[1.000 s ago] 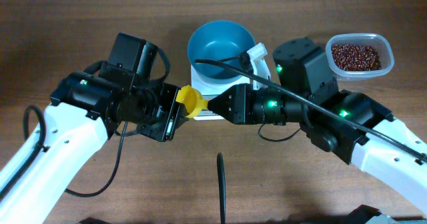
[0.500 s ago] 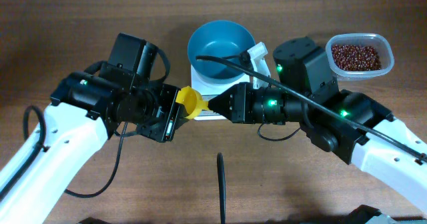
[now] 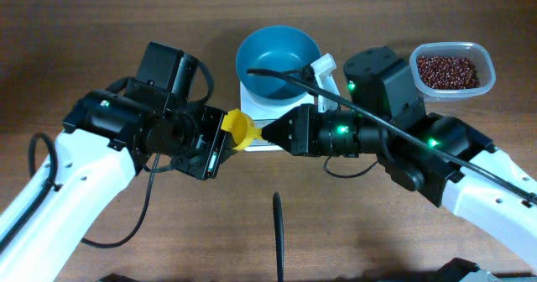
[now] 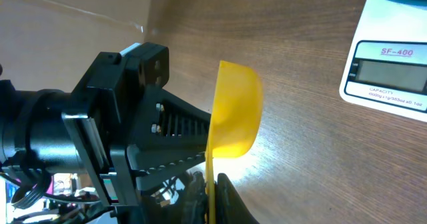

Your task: Scoop item into bowl and weigh 50g on scale

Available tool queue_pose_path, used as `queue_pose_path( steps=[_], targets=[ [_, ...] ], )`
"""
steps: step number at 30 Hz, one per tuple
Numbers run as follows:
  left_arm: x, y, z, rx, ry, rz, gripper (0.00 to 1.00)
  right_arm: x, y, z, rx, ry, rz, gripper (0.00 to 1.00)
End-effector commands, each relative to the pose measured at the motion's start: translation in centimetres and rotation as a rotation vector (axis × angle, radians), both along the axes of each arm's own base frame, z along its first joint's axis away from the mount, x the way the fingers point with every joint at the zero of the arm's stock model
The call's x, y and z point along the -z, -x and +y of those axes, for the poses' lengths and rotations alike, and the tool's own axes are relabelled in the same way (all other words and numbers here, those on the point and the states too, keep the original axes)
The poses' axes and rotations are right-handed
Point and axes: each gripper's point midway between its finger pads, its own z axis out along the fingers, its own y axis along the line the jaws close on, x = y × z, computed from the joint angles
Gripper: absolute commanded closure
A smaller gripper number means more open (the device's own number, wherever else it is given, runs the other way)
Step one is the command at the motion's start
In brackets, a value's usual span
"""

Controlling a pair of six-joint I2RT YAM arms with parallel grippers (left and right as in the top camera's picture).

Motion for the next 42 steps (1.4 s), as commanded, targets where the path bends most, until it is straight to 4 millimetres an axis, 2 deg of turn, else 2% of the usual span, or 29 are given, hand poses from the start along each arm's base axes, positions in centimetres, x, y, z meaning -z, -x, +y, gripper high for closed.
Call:
queue_pose_path(
  steps=[1, 11, 15, 30, 36, 42],
  targets=[
    [-0.36, -0.29, 0.04, 0.023, -0.015, -0.028, 1.00, -0.81, 0.11, 0.52, -0.026, -0.016, -0.017, 0.87],
    [-0.49, -0.48, -0.11, 0.025, -0.007, -0.037, 1.00, -0.80, 0.11, 0.52, -0.026, -0.016, -0.016, 0.85],
    [-0.54, -0.16, -0.92, 0.054, -0.007, -0.047, 1.00, -0.80, 0.11, 0.51, -0.026, -0.016, -0.017, 0.85],
    [-0.41, -0.62, -0.47, 0.027, -0.033, -0.059, 1.00, -0.60, 0.26, 0.45, -0.027, -0.010, -0.006, 0.90],
    [-0.52, -0.84, -0.56, 0.026, -0.029, -0.069, 1.00, -0.68, 0.41, 0.52, -0.036, -0.016, -0.003, 0.84],
    [-0.50, -0.82, -0.55, 0.012, -0.027, -0.061, 1.00, -0.69, 0.47, 0.55, -0.039, -0.018, -0.001, 0.85]
  ],
)
